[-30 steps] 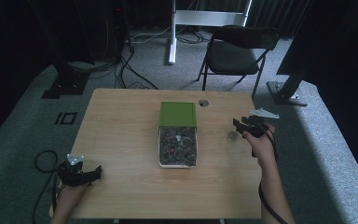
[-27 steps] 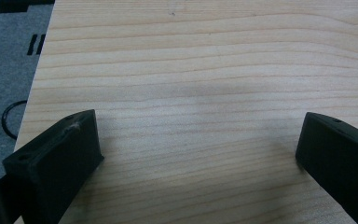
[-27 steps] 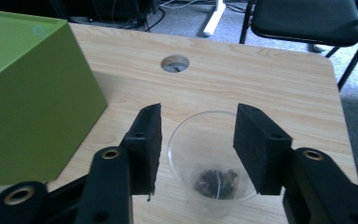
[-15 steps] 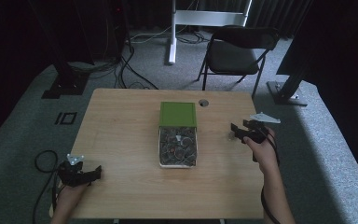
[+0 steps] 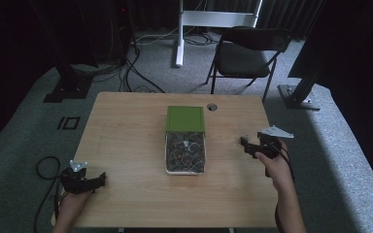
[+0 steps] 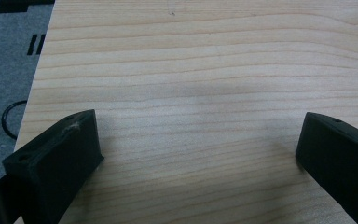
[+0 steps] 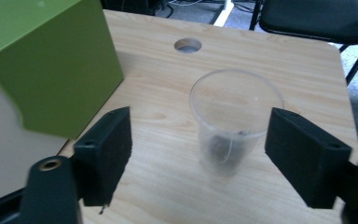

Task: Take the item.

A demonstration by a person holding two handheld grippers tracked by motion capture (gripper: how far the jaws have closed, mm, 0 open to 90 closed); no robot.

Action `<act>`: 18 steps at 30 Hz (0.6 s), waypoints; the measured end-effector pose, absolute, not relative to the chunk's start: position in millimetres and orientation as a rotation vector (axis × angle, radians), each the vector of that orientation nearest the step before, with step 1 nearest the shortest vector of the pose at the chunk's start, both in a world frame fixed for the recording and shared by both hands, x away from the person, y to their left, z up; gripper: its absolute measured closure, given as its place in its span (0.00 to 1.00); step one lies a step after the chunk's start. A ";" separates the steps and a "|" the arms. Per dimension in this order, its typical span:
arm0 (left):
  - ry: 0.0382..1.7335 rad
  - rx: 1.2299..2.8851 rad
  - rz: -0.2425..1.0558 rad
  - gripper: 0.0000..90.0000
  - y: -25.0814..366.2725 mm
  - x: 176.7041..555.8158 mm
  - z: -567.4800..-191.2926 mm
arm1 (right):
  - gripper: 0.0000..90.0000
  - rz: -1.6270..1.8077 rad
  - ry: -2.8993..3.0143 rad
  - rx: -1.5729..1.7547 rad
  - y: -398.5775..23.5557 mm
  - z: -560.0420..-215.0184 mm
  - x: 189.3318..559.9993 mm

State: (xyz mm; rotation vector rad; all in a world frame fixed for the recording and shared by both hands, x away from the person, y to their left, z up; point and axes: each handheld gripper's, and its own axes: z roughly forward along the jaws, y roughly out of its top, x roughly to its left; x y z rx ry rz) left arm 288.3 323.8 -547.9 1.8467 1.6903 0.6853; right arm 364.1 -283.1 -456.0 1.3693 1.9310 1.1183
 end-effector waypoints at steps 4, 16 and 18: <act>1.690 1.847 0.685 0.00 323.8 288.3 -547.9 | 0.20 1.131 1.924 1.371 -285.4 -459.7 357.7; 1.690 1.846 0.685 0.00 323.8 288.3 -547.9 | 0.16 1.122 1.936 1.365 -290.9 -469.5 340.4; 1.690 1.846 0.685 0.00 323.8 288.3 -547.9 | 0.16 1.120 1.943 1.373 -291.9 -473.4 337.8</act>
